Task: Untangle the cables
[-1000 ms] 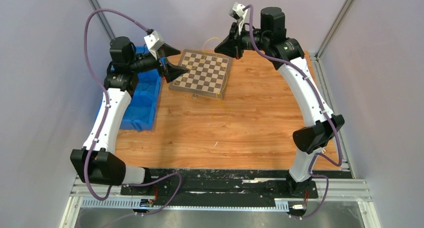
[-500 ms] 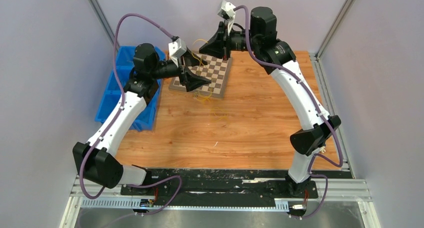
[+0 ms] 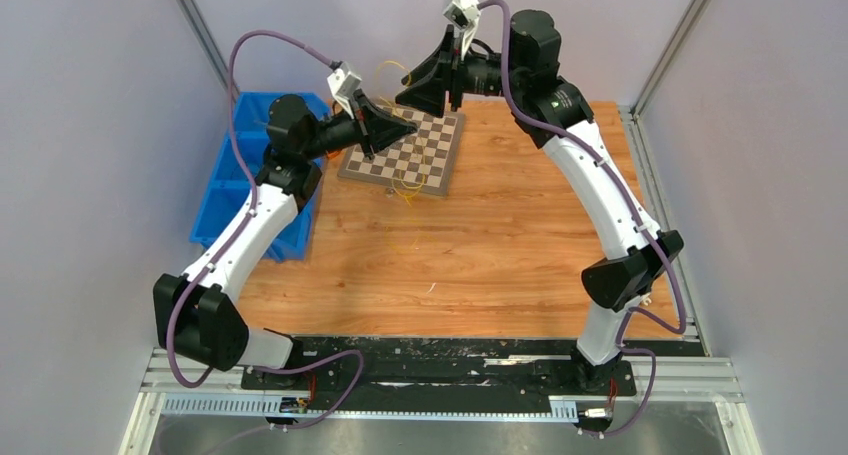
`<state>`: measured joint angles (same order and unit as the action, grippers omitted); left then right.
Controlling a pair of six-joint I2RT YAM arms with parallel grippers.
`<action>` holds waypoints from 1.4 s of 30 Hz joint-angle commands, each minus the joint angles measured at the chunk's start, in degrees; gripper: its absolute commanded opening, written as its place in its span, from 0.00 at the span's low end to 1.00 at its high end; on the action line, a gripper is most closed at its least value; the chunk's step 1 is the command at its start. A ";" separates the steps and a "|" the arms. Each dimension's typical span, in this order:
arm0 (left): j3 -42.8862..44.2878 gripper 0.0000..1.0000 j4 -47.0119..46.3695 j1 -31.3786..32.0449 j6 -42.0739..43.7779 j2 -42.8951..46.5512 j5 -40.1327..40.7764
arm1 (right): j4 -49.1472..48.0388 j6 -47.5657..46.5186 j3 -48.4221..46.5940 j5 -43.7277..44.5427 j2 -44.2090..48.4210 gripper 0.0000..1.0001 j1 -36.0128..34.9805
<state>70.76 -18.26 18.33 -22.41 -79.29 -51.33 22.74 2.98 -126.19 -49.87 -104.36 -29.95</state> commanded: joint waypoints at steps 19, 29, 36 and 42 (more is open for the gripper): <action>18.87 0.00 -9.22 -6.65 -31.29 -1.53 9.21 | -17.93 -2.00 34.03 0.91 7.48 1.00 2.78; 19.32 0.00 -8.39 -6.77 -32.63 -0.43 11.20 | -34.58 -5.88 43.45 3.70 5.00 1.00 -6.46; 21.73 0.00 -6.08 -7.42 -30.99 -0.19 11.79 | -42.57 -5.50 44.46 12.66 -1.17 0.64 -8.50; 27.55 0.00 -0.15 -13.55 -26.34 -2.28 15.14 | -38.23 -7.91 50.20 12.35 0.42 0.00 -7.01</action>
<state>92.60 -21.17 9.32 -52.45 -81.14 -39.79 -14.92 -2.96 -78.61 -38.44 -105.67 -38.13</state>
